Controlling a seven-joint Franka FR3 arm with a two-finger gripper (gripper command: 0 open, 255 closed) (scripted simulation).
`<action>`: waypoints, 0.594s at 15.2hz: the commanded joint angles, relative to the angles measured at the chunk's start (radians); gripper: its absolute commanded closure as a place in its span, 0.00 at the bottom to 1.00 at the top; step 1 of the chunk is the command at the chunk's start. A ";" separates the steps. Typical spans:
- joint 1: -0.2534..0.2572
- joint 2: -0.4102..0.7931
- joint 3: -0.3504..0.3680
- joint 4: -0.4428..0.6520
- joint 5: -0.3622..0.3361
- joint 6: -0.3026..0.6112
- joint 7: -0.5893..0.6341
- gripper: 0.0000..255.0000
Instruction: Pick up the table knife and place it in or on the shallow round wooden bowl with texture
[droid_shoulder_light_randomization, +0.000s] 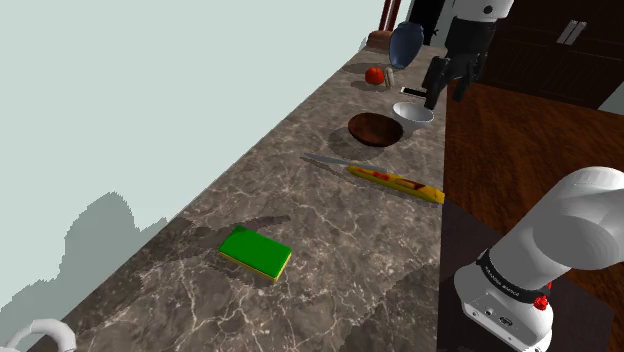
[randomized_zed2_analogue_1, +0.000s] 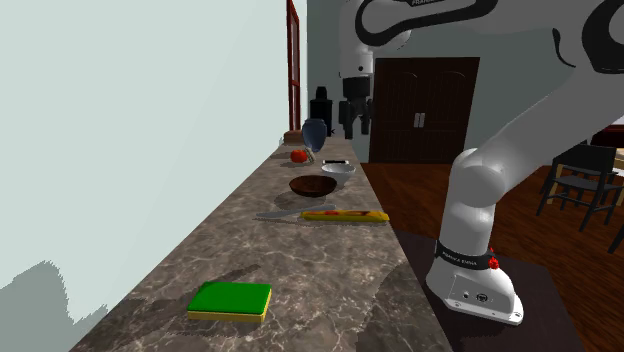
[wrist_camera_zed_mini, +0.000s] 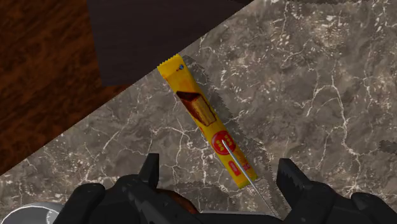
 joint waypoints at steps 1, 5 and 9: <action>0.000 0.000 0.000 0.000 0.000 0.000 0.000 0.00; 0.035 0.034 -0.021 -0.104 -0.004 0.192 -0.099 0.00; 0.071 0.101 -0.041 -0.182 -0.003 0.390 -0.199 0.00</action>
